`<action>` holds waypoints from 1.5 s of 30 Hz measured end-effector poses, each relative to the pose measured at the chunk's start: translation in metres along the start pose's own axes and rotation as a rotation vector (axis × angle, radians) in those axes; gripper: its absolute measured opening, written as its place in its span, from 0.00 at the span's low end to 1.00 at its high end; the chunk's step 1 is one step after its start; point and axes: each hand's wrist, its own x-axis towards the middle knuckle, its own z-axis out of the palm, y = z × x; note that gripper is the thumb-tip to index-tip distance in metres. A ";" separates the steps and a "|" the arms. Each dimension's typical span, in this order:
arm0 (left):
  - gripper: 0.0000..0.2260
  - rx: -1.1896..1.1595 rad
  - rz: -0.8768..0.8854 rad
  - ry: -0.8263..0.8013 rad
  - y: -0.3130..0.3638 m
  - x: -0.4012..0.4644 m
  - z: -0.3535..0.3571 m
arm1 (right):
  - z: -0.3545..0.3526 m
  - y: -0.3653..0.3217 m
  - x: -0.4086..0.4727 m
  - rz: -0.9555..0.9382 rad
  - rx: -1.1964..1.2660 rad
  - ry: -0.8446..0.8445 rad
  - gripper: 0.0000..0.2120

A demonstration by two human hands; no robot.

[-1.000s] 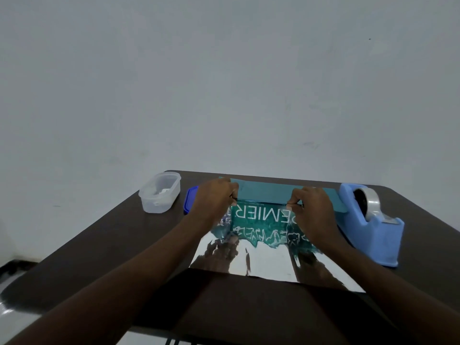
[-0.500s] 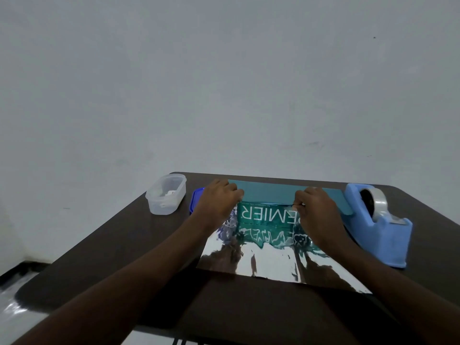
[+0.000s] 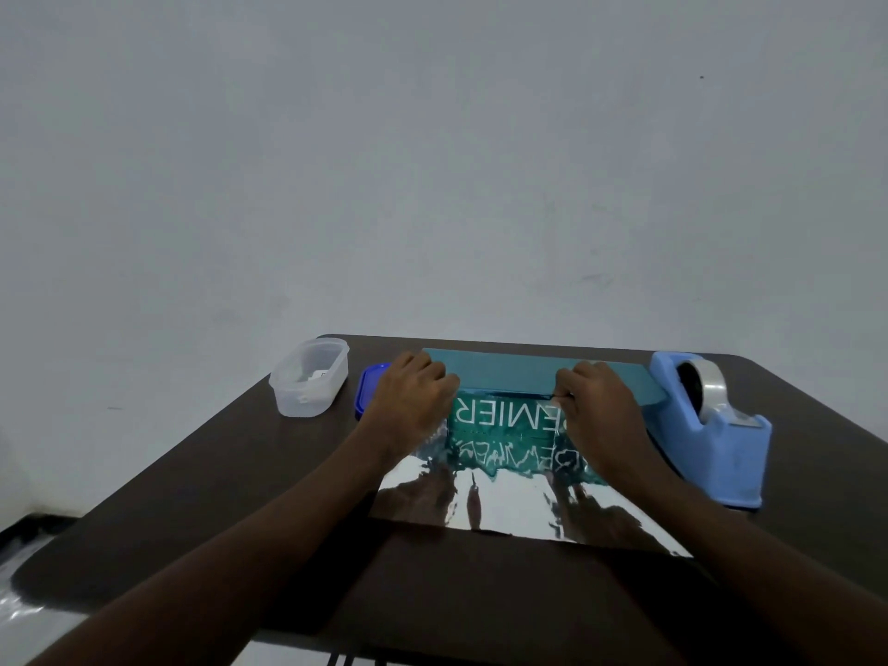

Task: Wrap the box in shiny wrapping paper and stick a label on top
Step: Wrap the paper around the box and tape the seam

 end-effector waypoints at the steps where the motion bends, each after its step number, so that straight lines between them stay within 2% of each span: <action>1: 0.06 -0.037 -0.017 0.005 0.001 -0.002 -0.002 | 0.000 0.000 -0.001 -0.001 0.005 0.005 0.12; 3: 0.10 -0.103 -0.090 0.018 0.002 0.002 -0.008 | -0.002 -0.002 -0.001 -0.006 0.013 0.013 0.13; 5: 0.08 -0.218 -0.158 0.004 0.005 0.024 -0.015 | -0.003 -0.003 0.000 -0.007 0.011 0.011 0.14; 8: 0.04 -0.507 -0.198 -0.256 0.016 0.067 -0.023 | -0.003 -0.002 0.003 0.006 0.010 0.006 0.14; 10: 0.03 -0.521 -0.169 -0.404 0.031 0.084 -0.015 | -0.003 -0.002 0.002 0.009 0.007 -0.006 0.14; 12: 0.03 -0.493 -0.179 -0.459 0.040 0.087 -0.005 | -0.004 -0.002 0.002 0.011 0.013 -0.011 0.14; 17: 0.04 -0.474 -0.232 -0.356 0.044 0.079 0.003 | -0.003 -0.003 0.003 0.037 0.010 -0.024 0.14; 20: 0.04 -0.464 -0.243 -0.337 0.049 0.074 0.003 | -0.009 -0.006 -0.001 0.092 0.020 -0.040 0.07; 23: 0.04 -0.512 -0.264 -0.327 0.049 0.073 0.004 | -0.030 -0.007 -0.001 0.214 0.056 0.084 0.08; 25: 0.04 -0.527 -0.288 -0.323 0.050 0.071 0.003 | -0.048 0.000 0.006 0.247 -0.077 0.111 0.07; 30: 0.03 -0.543 -0.350 -0.317 0.055 0.067 0.002 | -0.094 0.017 0.015 0.389 -0.245 -0.112 0.06; 34: 0.03 -0.562 -0.387 -0.309 0.060 0.067 -0.001 | -0.119 0.031 0.003 0.462 -0.322 -0.171 0.13; 38: 0.05 -0.584 -0.411 -0.295 0.062 0.064 -0.001 | -0.135 0.035 -0.005 0.489 -0.448 -0.239 0.02; 39: 0.05 -0.585 -0.418 -0.293 0.064 0.064 -0.001 | -0.140 0.036 -0.006 0.505 -0.470 -0.275 0.05; 42: 0.05 -0.581 -0.422 -0.277 0.066 0.063 0.000 | -0.150 0.038 -0.008 0.569 -0.432 -0.340 0.08; 45: 0.04 -0.568 -0.418 -0.296 0.067 0.065 -0.002 | -0.156 0.042 -0.008 0.709 -0.266 -0.374 0.06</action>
